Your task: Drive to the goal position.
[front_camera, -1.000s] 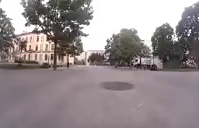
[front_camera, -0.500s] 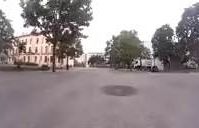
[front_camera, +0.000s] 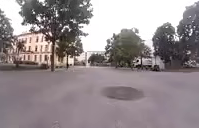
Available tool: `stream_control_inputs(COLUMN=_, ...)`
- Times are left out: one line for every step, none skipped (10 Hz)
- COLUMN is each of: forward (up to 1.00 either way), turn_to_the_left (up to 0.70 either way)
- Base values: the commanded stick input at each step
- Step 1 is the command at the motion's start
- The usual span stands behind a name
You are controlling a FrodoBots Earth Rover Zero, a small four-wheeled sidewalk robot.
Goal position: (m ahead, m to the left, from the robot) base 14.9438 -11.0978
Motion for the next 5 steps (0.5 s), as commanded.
stream_control_inputs(forward=0.60, turn_to_the_left=0.00)
stream_control_inputs(forward=0.60, turn_to_the_left=0.00)
stream_control_inputs(forward=0.60, turn_to_the_left=0.00)
stream_control_inputs(forward=0.60, turn_to_the_left=0.00)
stream_control_inputs(forward=0.60, turn_to_the_left=0.00)
